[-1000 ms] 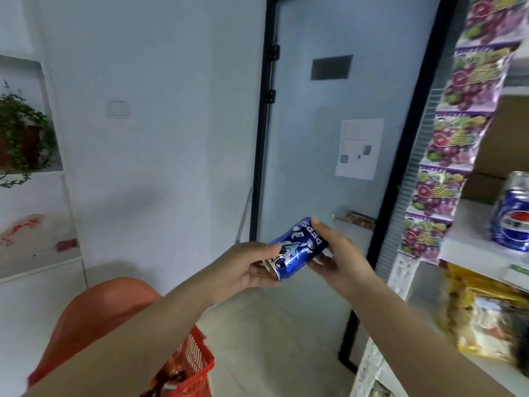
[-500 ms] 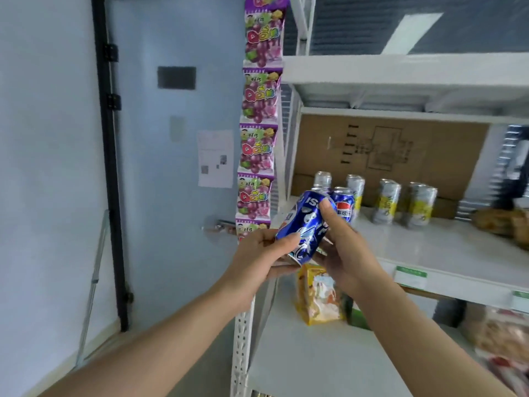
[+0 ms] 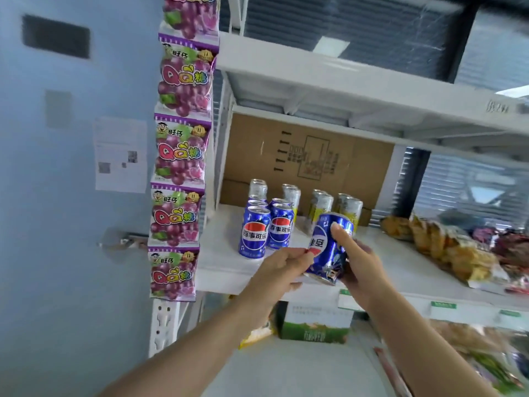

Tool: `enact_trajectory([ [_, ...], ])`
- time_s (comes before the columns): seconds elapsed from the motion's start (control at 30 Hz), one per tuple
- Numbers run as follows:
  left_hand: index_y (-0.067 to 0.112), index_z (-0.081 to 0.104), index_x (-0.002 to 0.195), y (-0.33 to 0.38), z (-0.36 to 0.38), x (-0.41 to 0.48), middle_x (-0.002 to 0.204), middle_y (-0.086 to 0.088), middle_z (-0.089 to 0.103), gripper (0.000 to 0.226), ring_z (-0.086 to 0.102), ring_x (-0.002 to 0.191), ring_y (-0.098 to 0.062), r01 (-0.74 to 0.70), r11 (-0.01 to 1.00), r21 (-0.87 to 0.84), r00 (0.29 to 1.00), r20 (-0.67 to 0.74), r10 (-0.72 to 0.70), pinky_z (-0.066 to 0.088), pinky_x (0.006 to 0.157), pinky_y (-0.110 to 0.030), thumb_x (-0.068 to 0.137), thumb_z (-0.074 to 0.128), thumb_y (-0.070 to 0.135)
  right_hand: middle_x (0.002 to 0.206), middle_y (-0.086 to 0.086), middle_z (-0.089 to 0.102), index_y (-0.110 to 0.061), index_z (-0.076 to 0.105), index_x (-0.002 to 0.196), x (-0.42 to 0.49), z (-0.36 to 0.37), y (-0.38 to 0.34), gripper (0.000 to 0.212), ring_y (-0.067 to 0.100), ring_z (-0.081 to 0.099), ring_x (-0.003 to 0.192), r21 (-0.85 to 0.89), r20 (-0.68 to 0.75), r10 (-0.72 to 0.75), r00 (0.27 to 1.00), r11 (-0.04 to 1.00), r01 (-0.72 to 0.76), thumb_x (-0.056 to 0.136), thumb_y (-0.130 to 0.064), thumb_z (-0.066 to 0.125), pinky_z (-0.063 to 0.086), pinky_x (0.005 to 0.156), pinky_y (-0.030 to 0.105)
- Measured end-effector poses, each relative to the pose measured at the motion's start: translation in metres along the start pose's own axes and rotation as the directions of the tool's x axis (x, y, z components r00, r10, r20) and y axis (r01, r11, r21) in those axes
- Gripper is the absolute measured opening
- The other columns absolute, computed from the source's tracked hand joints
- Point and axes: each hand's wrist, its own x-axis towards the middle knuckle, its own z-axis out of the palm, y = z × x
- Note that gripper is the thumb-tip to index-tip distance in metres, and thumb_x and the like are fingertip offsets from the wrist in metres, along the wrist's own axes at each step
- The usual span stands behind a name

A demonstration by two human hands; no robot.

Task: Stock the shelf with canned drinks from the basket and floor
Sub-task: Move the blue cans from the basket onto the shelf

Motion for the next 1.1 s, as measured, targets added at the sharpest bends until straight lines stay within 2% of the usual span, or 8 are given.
enact_trajectory([
  [0.13, 0.026, 0.060, 0.116, 0.004, -0.001, 0.017, 0.114, 0.010, 0.066, 0.025, 0.060, 0.112, -0.006, -0.013, 0.999, 0.041, 0.999, 0.030, 0.012, 0.050, 0.099, -0.029, 0.095, 0.057, 0.038, 0.107, 0.021, 0.072, -0.002, 0.060, 0.120, 0.020, -0.020, 0.005, 0.053, 0.034, 0.070, 0.096, 0.035, 0.011, -0.016, 1.000, 0.999, 0.015, 0.079, -0.032, 0.068, 0.060, 0.079, 0.042],
  [0.27, 0.023, 0.055, 0.129, 0.020, -0.009, 0.029, 0.117, 0.015, 0.061, 0.035, 0.057, 0.110, 0.000, -0.059, 0.986, 0.155, 0.998, 0.027, 0.056, 0.050, 0.092, -0.021, 0.097, 0.053, 0.038, 0.112, 0.023, 0.069, 0.000, 0.058, 0.123, 0.042, -0.025, 0.014, 0.059, 0.034, 0.069, 0.096, 0.021, 0.046, -0.040, 0.998, 0.999, 0.039, 0.074, -0.030, 0.071, 0.055, 0.089, 0.048],
  [0.43, 0.028, 0.057, 0.130, 0.041, -0.014, 0.048, 0.117, 0.023, 0.059, 0.035, 0.054, 0.112, 0.006, -0.168, 0.947, 0.274, 0.983, -0.024, 0.181, 0.044, 0.084, -0.011, 0.097, 0.055, 0.037, 0.115, 0.019, 0.069, -0.006, 0.057, 0.126, 0.059, -0.026, 0.030, 0.105, 0.034, 0.067, 0.103, 0.006, 0.142, -0.044, 0.989, 0.999, 0.043, 0.038, -0.048, 0.095, 0.056, 0.085, 0.044],
  [0.63, 0.021, 0.046, 0.139, 0.035, 0.002, 0.063, 0.138, 0.006, 0.051, 0.054, 0.049, 0.125, -0.010, -0.068, 0.885, 0.460, 0.985, -0.110, 0.132, 0.041, 0.104, -0.028, 0.094, 0.055, 0.048, 0.116, 0.023, 0.068, 0.000, 0.054, 0.129, 0.073, -0.026, 0.035, 0.056, 0.032, 0.068, 0.100, 0.273, 0.129, -0.069, 0.989, 0.961, 0.032, 0.077, -0.020, 0.067, 0.059, 0.075, 0.039],
  [0.77, 0.015, 0.059, 0.118, 0.026, 0.016, 0.069, 0.115, -0.005, 0.065, 0.052, 0.063, 0.101, -0.020, 0.211, 0.970, 0.122, 0.972, -0.135, -0.194, 0.052, 0.097, -0.042, 0.089, 0.055, 0.058, 0.108, 0.017, 0.072, -0.004, 0.057, 0.125, 0.074, -0.027, 0.021, 0.049, 0.026, 0.071, 0.094, 0.422, 0.138, -0.109, 0.984, 0.906, 0.041, 0.081, -0.025, 0.061, 0.061, 0.071, 0.035],
  [0.87, 0.008, 0.066, 0.106, 0.030, 0.023, 0.078, 0.098, -0.014, 0.074, 0.037, 0.069, 0.083, -0.024, 0.191, 0.964, -0.186, 0.968, -0.129, -0.217, 0.058, 0.085, -0.038, 0.090, 0.064, 0.040, 0.119, 0.022, 0.067, 0.001, 0.056, 0.128, 0.072, -0.031, 0.015, 0.051, 0.031, 0.067, 0.105, 0.422, 0.159, -0.124, 0.979, 0.905, 0.046, 0.084, -0.024, 0.062, 0.060, 0.078, 0.035],
  [1.0, 0.012, 0.068, 0.100, 0.040, 0.021, 0.089, 0.097, -0.010, 0.075, 0.023, 0.070, 0.092, -0.025, 0.126, 0.975, -0.183, 0.971, -0.176, -0.159, 0.059, 0.084, -0.039, 0.088, 0.069, 0.032, 0.115, 0.018, 0.069, -0.003, 0.059, 0.122, 0.072, -0.046, 0.009, 0.054, 0.026, 0.068, 0.102, 0.302, 0.169, -0.164, 0.972, 0.947, 0.107, 0.075, -0.023, 0.073, 0.058, 0.084, 0.036],
  [1.1, 0.017, 0.066, 0.103, 0.046, 0.019, 0.094, 0.102, -0.007, 0.075, 0.021, 0.070, 0.100, -0.024, 0.101, 0.993, -0.068, 0.986, -0.127, -0.109, 0.059, 0.084, -0.039, 0.092, 0.063, 0.034, 0.107, 0.009, 0.073, -0.012, 0.061, 0.113, 0.072, -0.060, 0.006, 0.087, 0.021, 0.069, 0.101, 0.078, 0.217, -0.165, 0.962, 0.985, 0.152, 0.042, -0.051, 0.092, 0.052, 0.086, 0.035],
])
